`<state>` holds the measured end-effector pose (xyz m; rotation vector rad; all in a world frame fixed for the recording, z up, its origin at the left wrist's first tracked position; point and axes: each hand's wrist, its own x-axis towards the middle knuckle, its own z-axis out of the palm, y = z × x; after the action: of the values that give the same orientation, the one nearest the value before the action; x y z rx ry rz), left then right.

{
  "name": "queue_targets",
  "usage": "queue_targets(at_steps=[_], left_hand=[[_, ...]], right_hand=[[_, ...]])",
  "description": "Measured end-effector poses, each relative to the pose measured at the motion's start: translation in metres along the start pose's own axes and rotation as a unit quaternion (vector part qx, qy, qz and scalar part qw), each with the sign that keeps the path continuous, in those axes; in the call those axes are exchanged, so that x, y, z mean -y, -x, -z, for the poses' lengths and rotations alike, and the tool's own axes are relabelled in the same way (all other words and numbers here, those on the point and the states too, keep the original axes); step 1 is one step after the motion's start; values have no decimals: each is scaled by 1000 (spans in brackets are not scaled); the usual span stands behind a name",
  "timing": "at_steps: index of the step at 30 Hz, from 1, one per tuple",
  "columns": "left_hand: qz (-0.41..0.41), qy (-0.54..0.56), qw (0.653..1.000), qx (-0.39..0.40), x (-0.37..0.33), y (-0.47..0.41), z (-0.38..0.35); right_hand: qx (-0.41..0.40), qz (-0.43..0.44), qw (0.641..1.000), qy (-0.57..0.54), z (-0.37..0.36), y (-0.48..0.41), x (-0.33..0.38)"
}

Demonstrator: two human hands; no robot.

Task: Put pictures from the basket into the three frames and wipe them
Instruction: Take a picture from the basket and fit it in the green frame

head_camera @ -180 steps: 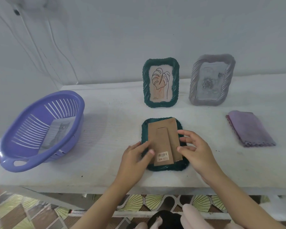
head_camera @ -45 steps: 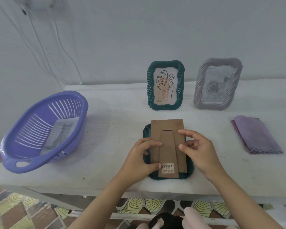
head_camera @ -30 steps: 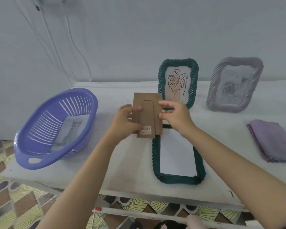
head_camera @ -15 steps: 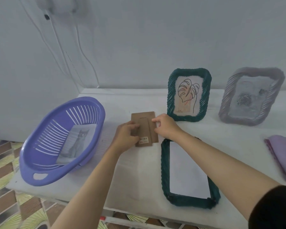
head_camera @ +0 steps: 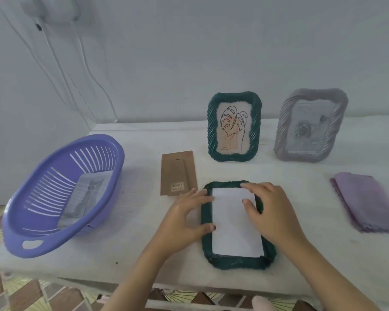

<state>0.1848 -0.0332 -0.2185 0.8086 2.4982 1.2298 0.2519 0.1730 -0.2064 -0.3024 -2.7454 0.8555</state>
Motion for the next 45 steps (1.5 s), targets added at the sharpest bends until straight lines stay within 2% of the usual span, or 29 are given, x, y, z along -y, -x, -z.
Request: queue_targets(at_steps=[4,9,16,26,32,35,39,41,45], left_hand=[[12,-36,999,20,4,9,-10],[12,-62,998,26,2,8,-10],[21,-69,997,31,2,9,-9],[13,-83,996,39,4,8,-8],[5,-106,993,46,6,8,-9],[2,-105,993,44,5,9,-9],[-1,-110,993,40,5,8,-9],[-1,-111,993,40,5,8,-8],[0,-111,993,43,5,8,-9]], right_hand=[[15,-46,998,47,6,37,-7],[29,-37,996,77,1,43,0],[-39,-70,994,-69,-7,40,-3],[-82,-65,979,-175,-7,41,-7],[-129,15,991,-40,-11,48,-6],[-156,59,985,35,-12,50,-7],[-185,91,975,77,-14,51,-8],[-181,84,977,75,-16,51,-7],[-129,16,990,-57,-13,46,-6]])
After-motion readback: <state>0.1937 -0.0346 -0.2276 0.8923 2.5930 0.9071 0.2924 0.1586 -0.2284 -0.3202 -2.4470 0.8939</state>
